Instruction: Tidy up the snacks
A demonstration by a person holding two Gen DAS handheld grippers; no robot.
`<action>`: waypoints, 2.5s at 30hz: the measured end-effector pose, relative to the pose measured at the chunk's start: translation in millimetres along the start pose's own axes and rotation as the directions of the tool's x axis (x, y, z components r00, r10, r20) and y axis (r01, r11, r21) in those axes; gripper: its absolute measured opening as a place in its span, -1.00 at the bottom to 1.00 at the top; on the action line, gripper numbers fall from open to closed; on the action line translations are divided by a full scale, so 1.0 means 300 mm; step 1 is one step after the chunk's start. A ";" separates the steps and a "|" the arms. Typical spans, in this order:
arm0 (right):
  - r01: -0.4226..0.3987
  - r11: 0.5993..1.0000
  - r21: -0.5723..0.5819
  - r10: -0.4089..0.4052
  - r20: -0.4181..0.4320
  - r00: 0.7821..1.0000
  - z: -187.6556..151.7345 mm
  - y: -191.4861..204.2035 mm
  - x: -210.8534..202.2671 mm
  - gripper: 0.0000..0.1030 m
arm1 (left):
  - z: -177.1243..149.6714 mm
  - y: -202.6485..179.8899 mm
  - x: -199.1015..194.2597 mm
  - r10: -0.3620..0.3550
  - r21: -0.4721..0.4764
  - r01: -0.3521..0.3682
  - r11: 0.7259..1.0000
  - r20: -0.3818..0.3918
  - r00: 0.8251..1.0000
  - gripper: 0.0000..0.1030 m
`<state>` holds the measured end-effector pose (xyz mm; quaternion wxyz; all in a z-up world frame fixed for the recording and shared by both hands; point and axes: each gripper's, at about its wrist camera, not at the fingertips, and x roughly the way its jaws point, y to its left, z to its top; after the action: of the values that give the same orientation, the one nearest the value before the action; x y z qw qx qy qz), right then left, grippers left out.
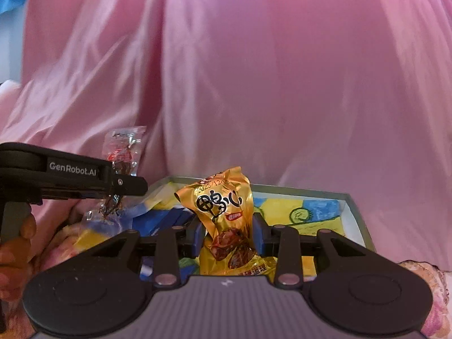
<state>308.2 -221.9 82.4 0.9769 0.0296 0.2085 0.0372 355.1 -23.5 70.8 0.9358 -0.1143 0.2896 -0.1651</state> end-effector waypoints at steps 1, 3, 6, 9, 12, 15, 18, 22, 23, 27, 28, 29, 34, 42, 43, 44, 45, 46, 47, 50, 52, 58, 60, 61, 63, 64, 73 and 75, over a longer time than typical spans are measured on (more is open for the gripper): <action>0.008 1.000 0.004 -0.008 -0.008 1.000 -0.002 -0.003 0.021 -0.24 | 0.002 0.006 0.011 0.002 -0.008 -0.002 1.000 -0.006 1.000 -0.22; 0.019 1.000 0.016 -0.019 -0.026 0.999 -0.009 -0.010 0.056 -0.24 | -0.006 0.015 0.039 0.000 -0.012 0.000 1.000 -0.022 1.000 -0.22; 0.025 0.999 0.033 -0.023 -0.050 0.998 -0.028 -0.012 0.095 -0.24 | -0.017 0.024 0.073 0.002 0.001 -0.002 1.000 -0.046 0.999 -0.22; 0.029 0.999 0.035 -0.027 -0.068 0.997 -0.045 0.006 0.120 -0.24 | -0.013 0.024 0.102 0.000 0.022 0.002 1.000 -0.076 0.997 -0.22; 0.041 0.999 0.036 -0.037 -0.098 0.994 -0.058 0.022 0.141 -0.22 | -0.016 0.039 0.113 0.002 0.029 0.001 1.000 -0.089 0.996 -0.21; 0.051 0.998 0.039 -0.046 -0.112 0.993 -0.078 0.037 0.153 -0.18 | -0.026 0.052 0.134 0.017 0.034 -0.013 0.999 -0.109 0.994 -0.21; 0.057 0.998 0.041 -0.051 -0.127 0.991 -0.081 0.041 0.163 -0.15 | -0.035 0.057 0.142 0.023 0.040 -0.018 0.999 -0.111 0.994 -0.17; 0.065 0.997 0.036 -0.060 -0.134 0.989 -0.083 0.044 0.164 -0.11 | -0.036 0.062 0.134 0.021 0.045 -0.016 0.999 -0.103 0.994 0.09; 0.066 0.997 0.038 -0.060 -0.135 0.989 -0.084 0.043 0.165 -0.09 | -0.037 0.063 0.129 0.019 0.050 -0.014 0.999 -0.094 0.995 0.13; 0.073 0.996 0.041 -0.067 -0.127 0.990 -0.084 0.039 0.161 -0.02 | -0.033 0.064 0.109 0.017 0.054 -0.014 0.998 -0.069 0.997 0.41; 0.074 0.996 0.041 -0.068 -0.123 0.990 -0.082 0.039 0.159 0.02 | -0.032 0.064 0.101 0.009 0.053 -0.006 0.999 -0.057 0.998 0.52; 0.075 0.996 0.044 -0.069 -0.122 0.990 -0.081 0.038 0.157 0.13 | -0.031 0.063 0.094 0.002 0.058 0.000 0.998 -0.046 0.999 0.59; 0.075 0.996 0.050 -0.070 -0.097 0.993 -0.082 0.040 0.136 0.46 | -0.039 0.063 0.033 -0.013 0.088 0.010 0.996 0.036 0.999 0.88; 0.100 0.994 0.046 -0.098 -0.042 0.994 -0.103 0.044 0.075 0.92 | -0.098 0.136 -0.150 -0.005 0.124 -0.022 0.992 0.214 0.977 0.98; 0.106 0.993 0.047 -0.104 -0.041 0.994 -0.107 0.043 0.069 0.92 | -0.107 0.148 -0.164 -0.002 0.120 -0.026 0.992 0.222 0.975 0.98; 0.109 0.993 0.045 -0.108 -0.040 0.993 -0.111 0.043 0.062 0.93 | -0.114 0.159 -0.173 0.005 0.114 -0.033 0.993 0.231 0.973 0.98; 0.111 0.993 0.044 -0.110 -0.036 0.993 -0.113 0.044 0.056 0.94 | -0.121 0.168 -0.179 0.012 0.109 -0.040 0.993 0.239 0.971 0.98; 0.116 0.992 0.042 -0.115 -0.030 0.993 -0.114 0.045 0.050 0.95 | -0.127 0.177 -0.183 0.018 0.107 -0.044 0.993 0.240 0.971 0.98; 0.123 0.992 0.041 -0.122 -0.024 0.992 -0.114 0.049 0.044 0.96 | -0.132 0.183 -0.183 0.019 0.105 -0.045 0.993 0.235 0.972 0.98; 0.130 0.991 0.033 -0.130 0.001 0.992 -0.110 0.062 0.026 0.99 | -0.153 0.198 -0.187 0.017 0.102 -0.041 0.994 0.226 0.974 0.98; 0.130 0.991 0.023 -0.130 0.014 0.991 -0.107 0.074 0.013 0.99 | -0.167 0.201 -0.193 0.003 0.107 -0.027 0.994 0.219 0.976 0.98; 0.141 0.990 0.016 -0.142 0.041 0.989 -0.111 0.099 -0.021 0.99 | -0.202 0.203 -0.207 -0.031 0.132 0.006 0.991 0.194 0.980 0.98; 0.156 0.988 0.018 -0.157 0.054 0.986 -0.112 0.107 -0.028 0.99 | -0.205 0.205 -0.212 -0.033 0.135 0.007 0.991 0.196 0.980 0.98; 0.161 0.987 0.021 -0.162 0.060 0.985 -0.110 0.109 -0.032 0.99 | -0.204 0.207 -0.216 -0.037 0.135 0.010 0.991 0.196 0.980 0.98; 0.174 0.984 0.028 -0.175 0.066 0.982 -0.108 0.115 -0.036 0.99 | -0.203 0.211 -0.223 -0.044 0.133 0.017 0.991 0.198 0.979 0.98; 0.180 0.983 0.032 -0.182 0.068 0.981 -0.109 0.117 -0.037 1.00 | -0.206 0.214 -0.230 -0.045 0.136 0.018 0.991 0.200 0.979 0.98; 0.212 0.976 0.046 -0.214 0.038 0.976 -0.155 0.113 -0.101 1.00 | -0.256 0.229 -0.257 -0.038 0.147 0.014 0.989 0.162 0.986 0.98; 0.205 0.978 0.031 -0.206 0.030 0.978 -0.167 0.113 -0.121 1.00 | -0.272 0.235 -0.266 -0.029 0.150 0.005 0.989 0.157 0.987 0.98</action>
<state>252.5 -189.2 54.0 0.9783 0.0223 0.1945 -0.0672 262.9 61.4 23.5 0.9604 -0.0594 0.1998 -0.1847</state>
